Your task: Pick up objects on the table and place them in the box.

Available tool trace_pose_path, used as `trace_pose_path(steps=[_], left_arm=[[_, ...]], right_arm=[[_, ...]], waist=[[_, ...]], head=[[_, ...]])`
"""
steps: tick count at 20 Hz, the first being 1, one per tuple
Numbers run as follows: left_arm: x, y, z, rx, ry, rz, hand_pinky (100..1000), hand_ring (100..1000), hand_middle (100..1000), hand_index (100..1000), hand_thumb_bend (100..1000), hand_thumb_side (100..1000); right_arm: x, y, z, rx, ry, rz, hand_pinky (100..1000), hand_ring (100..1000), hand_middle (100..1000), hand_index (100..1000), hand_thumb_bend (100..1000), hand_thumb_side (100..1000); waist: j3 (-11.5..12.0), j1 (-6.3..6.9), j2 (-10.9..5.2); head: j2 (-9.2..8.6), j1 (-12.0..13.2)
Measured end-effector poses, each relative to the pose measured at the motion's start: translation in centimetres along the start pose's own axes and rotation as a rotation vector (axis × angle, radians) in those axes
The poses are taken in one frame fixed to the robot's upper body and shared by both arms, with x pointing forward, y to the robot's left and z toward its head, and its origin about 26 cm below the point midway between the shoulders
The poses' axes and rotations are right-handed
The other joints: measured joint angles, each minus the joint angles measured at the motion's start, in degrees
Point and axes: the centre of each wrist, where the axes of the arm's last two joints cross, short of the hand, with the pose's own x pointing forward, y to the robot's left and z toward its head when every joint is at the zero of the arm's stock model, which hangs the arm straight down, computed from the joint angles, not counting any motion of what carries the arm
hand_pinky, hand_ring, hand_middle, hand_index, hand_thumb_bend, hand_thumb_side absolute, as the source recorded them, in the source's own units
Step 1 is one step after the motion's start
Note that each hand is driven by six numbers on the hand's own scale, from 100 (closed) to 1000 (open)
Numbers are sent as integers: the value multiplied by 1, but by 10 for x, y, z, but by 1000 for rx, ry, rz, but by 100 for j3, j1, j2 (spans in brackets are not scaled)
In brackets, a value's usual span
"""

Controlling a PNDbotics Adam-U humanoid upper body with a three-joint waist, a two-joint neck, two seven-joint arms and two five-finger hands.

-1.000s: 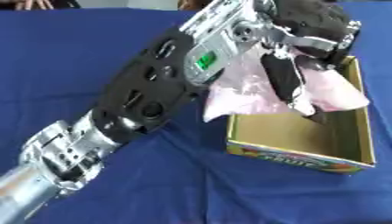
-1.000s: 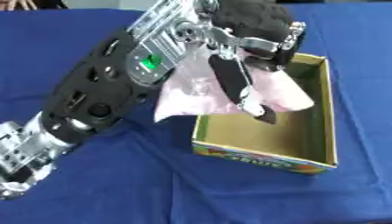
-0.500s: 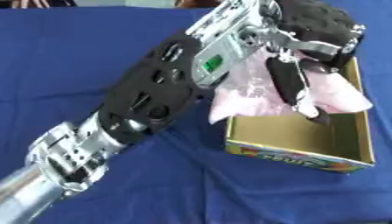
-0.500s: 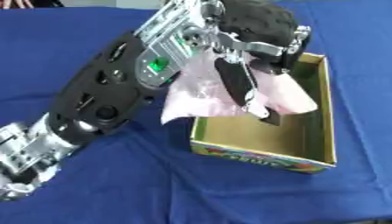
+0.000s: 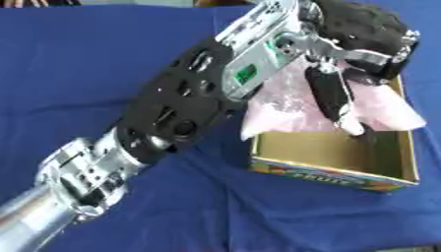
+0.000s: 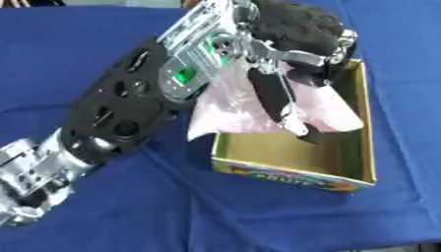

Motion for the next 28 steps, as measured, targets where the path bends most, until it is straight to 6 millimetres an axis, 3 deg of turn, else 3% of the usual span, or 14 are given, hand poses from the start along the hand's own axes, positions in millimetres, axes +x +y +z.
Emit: trace_pose_path(steps=[5, 6, 7, 8, 9, 10, 11, 12, 13, 20, 28], left_arm=[[-1, -2, -2, 3, -3, -9, 100, 100, 100, 100, 557, 515], [0, -2, -3, 6, -5, -12, 100, 100, 100, 100, 639, 569], [0, -2, -3, 10, -7, -18, 100, 100, 100, 166, 748, 661], [0, -2, -3, 16, -11, -28, 100, 100, 256, 363, 811, 774], [1, -1, -3, 20, -16, -46, 281, 379, 524, 566, 846, 829], [2, -1, -3, 17, -22, -67, 514, 609, 733, 738, 840, 883], [3, 0, -4, 10, -24, -89, 431, 525, 660, 674, 851, 857], [3, -1, -4, 0, -25, -108, 712, 812, 857, 849, 814, 924], [3, -1, -4, -9, -25, -124, 773, 872, 900, 891, 796, 942], [2, -3, -4, -22, -18, -172, 897, 957, 962, 940, 711, 982], [2, -5, -4, -22, -19, -190, 923, 966, 968, 941, 679, 989]], right_arm=[[1, 1, -1, 5, -7, -9, 658, 576, 716, 870, 100, 894], [1, 1, -1, 5, -8, -9, 658, 576, 716, 870, 100, 894], [1, 1, -2, 5, -11, -10, 658, 576, 716, 870, 100, 895], [1, 1, -2, 6, -13, -11, 659, 576, 716, 870, 100, 895], [2, 1, -2, 6, -13, -11, 659, 576, 716, 870, 100, 895], [2, 1, -2, 6, -14, -11, 659, 577, 716, 870, 100, 895], [2, 1, -3, 6, -14, -12, 659, 576, 716, 870, 100, 895], [2, 1, -3, 6, -15, -12, 659, 577, 716, 870, 100, 894], [2, 1, -3, 6, -16, -12, 659, 577, 716, 870, 100, 895], [2, 1, -3, 6, -16, -13, 659, 577, 717, 870, 100, 895], [2, 1, -3, 6, -16, -13, 659, 577, 717, 871, 100, 895]], waist=[[-42, -2, 27], [-53, -2, 29], [-54, -2, 30], [-55, -4, 34], [-56, -7, 41], [-60, -10, 47], [-66, -12, 50], [-70, -14, 52], [-70, -15, 54], [-67, -18, 55], [-53, -22, 55]], head=[[0, 14], [0, 21], [0, 26], [0, 36], [0, 47], [0, 49], [0, 50], [0, 51], [0, 51], [0, 52], [0, 52]])
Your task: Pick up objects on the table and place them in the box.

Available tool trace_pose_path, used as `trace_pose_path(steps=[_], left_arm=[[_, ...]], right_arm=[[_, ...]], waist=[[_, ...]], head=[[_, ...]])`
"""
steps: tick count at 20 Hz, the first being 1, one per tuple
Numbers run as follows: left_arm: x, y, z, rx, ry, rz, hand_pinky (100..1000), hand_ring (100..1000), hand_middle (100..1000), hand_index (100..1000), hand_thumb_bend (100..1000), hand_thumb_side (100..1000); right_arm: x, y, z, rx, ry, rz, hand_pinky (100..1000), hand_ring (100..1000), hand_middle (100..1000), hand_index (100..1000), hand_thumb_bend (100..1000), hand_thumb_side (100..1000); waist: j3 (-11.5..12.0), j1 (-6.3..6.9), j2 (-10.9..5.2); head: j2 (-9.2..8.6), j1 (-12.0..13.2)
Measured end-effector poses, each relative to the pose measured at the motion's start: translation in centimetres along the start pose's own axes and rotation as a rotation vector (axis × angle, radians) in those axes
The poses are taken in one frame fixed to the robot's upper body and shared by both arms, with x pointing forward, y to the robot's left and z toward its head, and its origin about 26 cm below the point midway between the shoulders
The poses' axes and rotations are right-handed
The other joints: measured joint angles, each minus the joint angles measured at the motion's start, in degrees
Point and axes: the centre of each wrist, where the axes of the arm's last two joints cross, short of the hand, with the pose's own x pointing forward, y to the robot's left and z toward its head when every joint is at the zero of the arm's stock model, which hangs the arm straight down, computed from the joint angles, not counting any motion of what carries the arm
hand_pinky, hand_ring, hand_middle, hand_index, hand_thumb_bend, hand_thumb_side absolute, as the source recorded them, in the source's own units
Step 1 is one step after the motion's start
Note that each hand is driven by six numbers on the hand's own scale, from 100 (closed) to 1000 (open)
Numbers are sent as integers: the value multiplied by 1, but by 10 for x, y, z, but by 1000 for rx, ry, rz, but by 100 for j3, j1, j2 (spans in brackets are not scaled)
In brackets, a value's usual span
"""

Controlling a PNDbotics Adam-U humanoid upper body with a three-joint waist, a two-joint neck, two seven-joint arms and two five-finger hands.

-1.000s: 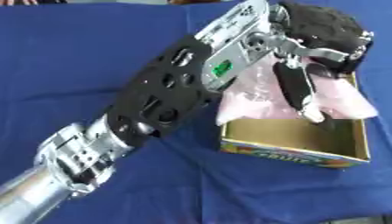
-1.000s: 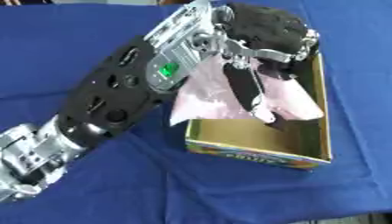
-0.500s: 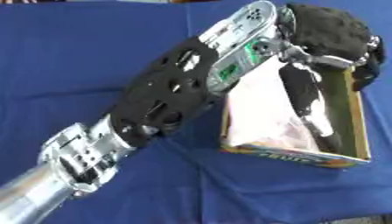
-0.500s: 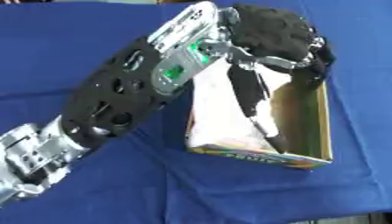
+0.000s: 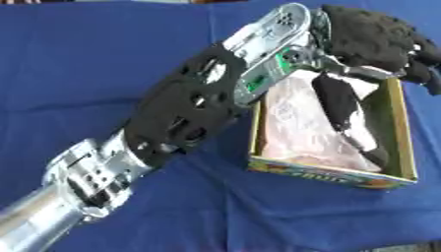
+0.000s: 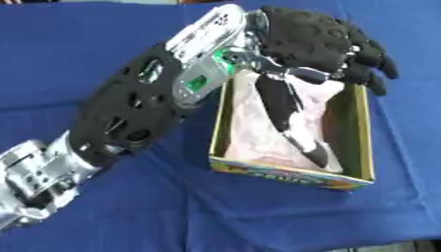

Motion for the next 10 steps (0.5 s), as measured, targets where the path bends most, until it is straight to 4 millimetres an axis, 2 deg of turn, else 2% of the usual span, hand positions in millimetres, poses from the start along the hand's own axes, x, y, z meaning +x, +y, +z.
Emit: trace_pose_path(steps=[6, 10], left_arm=[[0, -1, 0, 3, -2, -5, 905, 955, 951, 924, 605, 994], [4, 7, 3, 48, -31, -16, 888, 947, 947, 916, 579, 977]], right_arm=[[0, 0, 0, 0, 0, 0, 661, 578, 717, 871, 100, 895], [0, 0, 0, -1, 0, 3, 666, 580, 717, 871, 100, 895]], waist=[[10, -4, 0], [38, -15, 0]], head=[[0, 0], [0, -6]])
